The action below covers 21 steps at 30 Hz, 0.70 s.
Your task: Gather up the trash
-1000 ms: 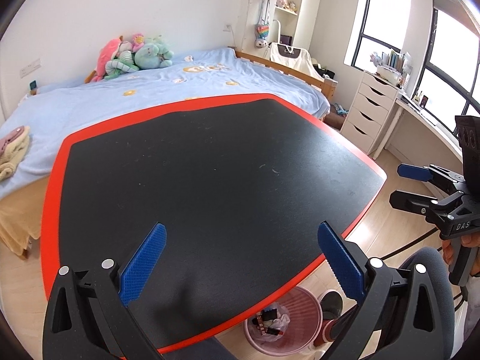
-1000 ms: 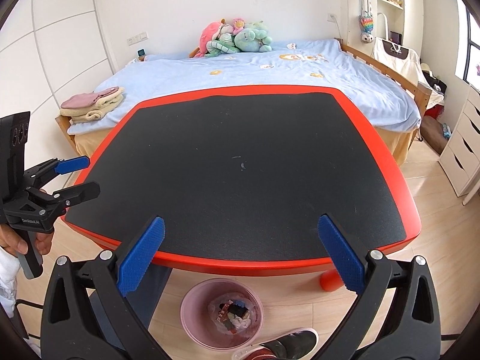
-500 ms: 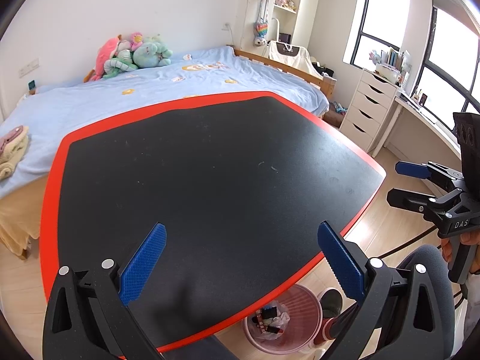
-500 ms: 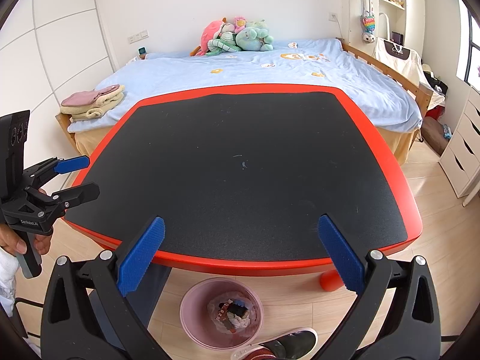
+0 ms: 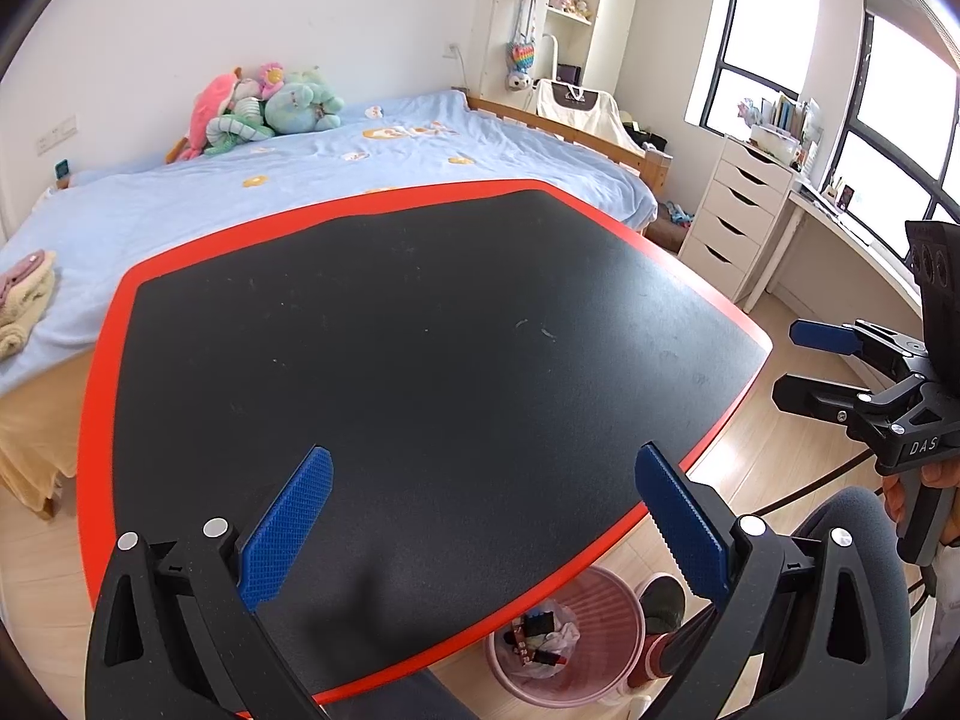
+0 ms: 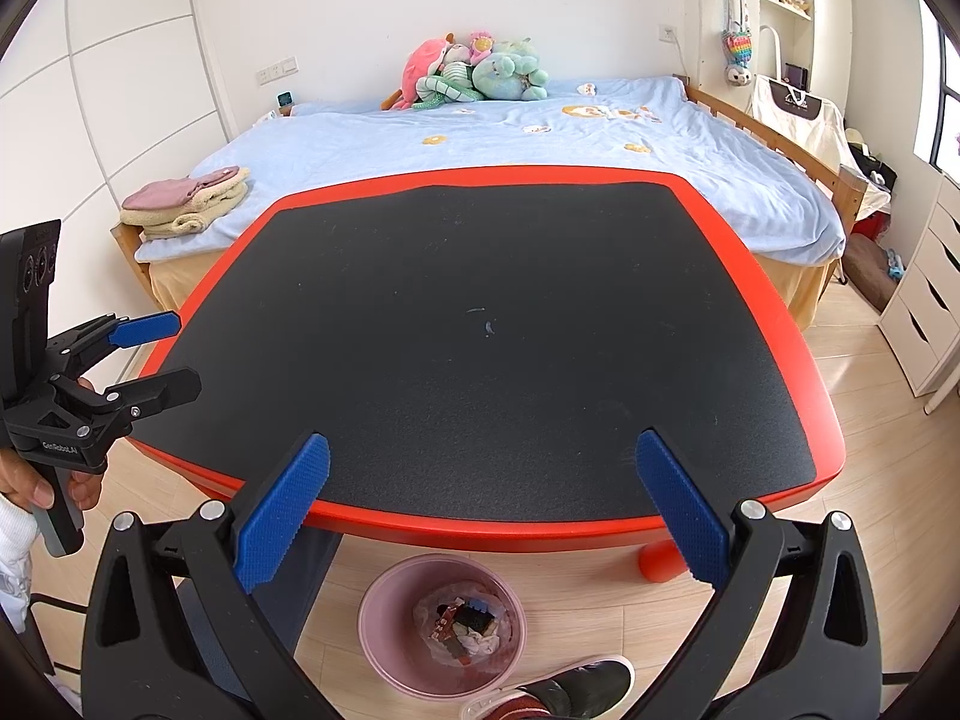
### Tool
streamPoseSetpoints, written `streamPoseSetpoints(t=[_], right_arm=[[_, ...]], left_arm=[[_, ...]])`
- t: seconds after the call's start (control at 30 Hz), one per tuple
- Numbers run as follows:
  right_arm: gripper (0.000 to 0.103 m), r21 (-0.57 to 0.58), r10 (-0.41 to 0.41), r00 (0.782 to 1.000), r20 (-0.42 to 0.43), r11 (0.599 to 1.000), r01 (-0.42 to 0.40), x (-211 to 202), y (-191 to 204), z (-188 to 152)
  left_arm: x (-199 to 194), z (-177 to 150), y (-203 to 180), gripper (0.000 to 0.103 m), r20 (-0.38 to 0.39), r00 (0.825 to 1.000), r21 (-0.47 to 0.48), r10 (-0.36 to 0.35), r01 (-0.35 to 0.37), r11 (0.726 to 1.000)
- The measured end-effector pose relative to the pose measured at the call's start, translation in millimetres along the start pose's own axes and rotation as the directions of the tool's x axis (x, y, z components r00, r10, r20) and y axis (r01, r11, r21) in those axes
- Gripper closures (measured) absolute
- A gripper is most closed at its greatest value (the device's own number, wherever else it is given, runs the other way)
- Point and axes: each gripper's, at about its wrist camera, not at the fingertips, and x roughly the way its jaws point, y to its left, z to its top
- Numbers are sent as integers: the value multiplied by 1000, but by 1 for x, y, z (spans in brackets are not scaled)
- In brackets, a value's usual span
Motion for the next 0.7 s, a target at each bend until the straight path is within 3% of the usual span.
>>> streamPoseSetpoints(t=[0.7], right_arm=[[3,-12,3,1000,-14,1000,-3,6,3,-3]], left_arm=[[2,-7,-3,6,-4,1000,1,0,0,1000]])
